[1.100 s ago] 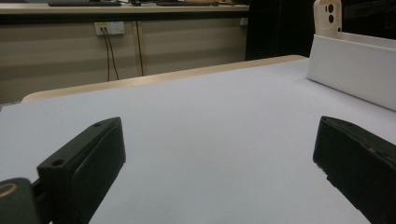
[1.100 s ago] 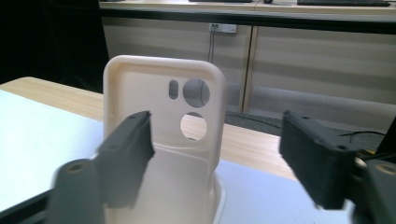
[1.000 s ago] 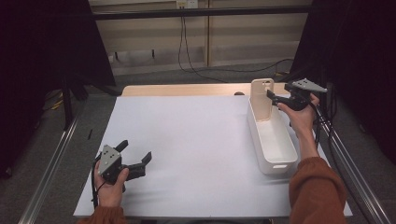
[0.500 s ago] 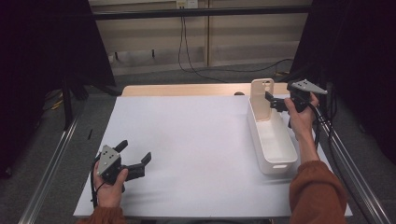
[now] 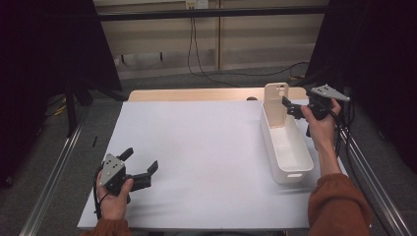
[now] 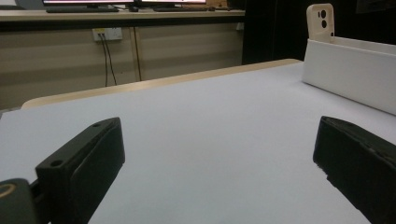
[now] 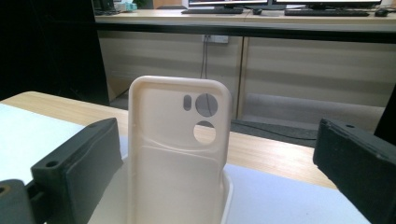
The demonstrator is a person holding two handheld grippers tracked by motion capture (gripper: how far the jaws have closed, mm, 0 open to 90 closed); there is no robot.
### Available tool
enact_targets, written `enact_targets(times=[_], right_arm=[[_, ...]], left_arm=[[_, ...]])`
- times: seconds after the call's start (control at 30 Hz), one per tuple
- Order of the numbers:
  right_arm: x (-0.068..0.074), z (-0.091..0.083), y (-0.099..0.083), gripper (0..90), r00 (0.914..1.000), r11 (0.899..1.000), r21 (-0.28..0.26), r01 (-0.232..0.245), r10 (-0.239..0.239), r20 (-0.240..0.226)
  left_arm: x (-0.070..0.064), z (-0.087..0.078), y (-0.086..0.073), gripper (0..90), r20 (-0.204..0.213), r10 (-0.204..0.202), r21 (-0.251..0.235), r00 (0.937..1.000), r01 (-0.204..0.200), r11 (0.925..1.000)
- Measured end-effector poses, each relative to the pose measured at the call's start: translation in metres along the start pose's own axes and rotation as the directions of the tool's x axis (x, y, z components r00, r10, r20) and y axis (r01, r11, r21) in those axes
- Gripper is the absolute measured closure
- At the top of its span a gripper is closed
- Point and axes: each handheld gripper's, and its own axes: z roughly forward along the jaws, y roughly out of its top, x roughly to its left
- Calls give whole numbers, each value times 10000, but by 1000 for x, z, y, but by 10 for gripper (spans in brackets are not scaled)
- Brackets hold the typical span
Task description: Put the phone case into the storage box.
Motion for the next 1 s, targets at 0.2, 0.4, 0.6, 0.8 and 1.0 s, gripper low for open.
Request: enact_targets(times=[0.2,0.4,0.6,0.8,1.0], right_arm=[[2,-5,-2,1,9999,10000,37,-18,18,-109],[5,-14,-1,1,9997,9998,20,176,-176,-143],[9,-21,-1,0,9996,9998,5,201,-201,-202],[13,-28,-3,0,9993,9996,-18,293,-294,-234],[16,-38,-6,0,9992,9995,-103,300,-302,-258]], left_arm=[[0,0,0,24,1,-50,-6,10000,50,10000],[0,0,0,24,37,-43,-21,10000,43,10000],[0,0,0,24,70,-16,-17,10000,16,10000],[0,0,0,24,123,-36,-22,9999,37,10000],[0,-2,1,24,121,-66,-96,9999,67,9999]])
